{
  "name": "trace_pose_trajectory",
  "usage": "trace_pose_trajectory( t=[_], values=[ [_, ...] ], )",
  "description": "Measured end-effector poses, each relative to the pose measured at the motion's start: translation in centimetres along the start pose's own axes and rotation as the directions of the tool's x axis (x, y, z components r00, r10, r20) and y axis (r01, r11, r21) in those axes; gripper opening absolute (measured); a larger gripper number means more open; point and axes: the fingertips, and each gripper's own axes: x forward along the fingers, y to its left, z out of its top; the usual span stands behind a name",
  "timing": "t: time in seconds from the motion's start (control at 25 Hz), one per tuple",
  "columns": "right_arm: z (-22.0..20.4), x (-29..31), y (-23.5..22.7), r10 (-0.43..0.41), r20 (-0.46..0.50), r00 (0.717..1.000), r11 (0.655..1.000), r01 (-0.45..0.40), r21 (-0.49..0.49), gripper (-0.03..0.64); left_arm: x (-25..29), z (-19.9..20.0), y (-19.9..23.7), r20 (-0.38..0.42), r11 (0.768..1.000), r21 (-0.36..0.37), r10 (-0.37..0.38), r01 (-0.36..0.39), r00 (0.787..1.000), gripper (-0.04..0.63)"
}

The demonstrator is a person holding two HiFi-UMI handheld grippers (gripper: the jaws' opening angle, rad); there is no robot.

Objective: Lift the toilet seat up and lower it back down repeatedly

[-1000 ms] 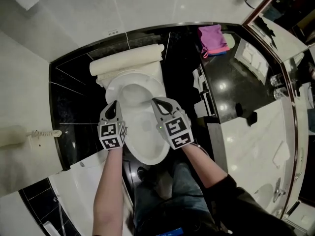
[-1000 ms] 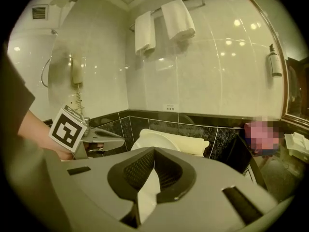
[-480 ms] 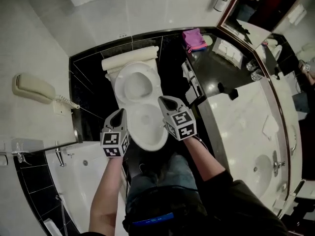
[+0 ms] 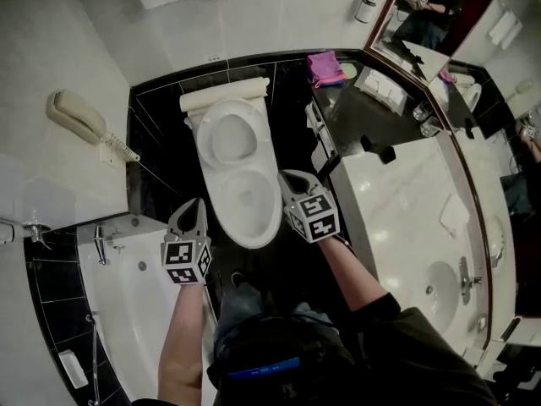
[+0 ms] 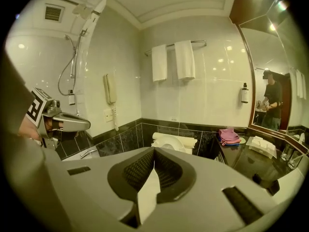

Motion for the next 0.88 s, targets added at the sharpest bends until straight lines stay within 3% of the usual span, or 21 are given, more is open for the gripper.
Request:
trace_pose_trajectory(
  t=[0.24,0.44,0.88],
  values=[
    [-1.6,-4.7,-0.4,0.036,0.01,0.999,0.999,-0.036,-0.007,0.017,-4.1,-1.5,-4.6,0.0,0.998,-0.04,0.041,-0.041,0.999,-0.015],
    [-3.4,-7.6,-0.6,0.059,0.001,0.998,0.998,-0.059,-0.01,0.017,-6.0,-2.3,-7.9,-0.008,0.998,-0.028,0.049,-0.049,0.999,-0.015],
    [-4.5,-9.1,-0.3,0.074,-0.005,0.997,0.997,-0.074,-0.015,0.017,-7.1,-2.3,-9.0,0.006,0.997,-0.038,0.063,-0.063,0.998,-0.015]
  ],
)
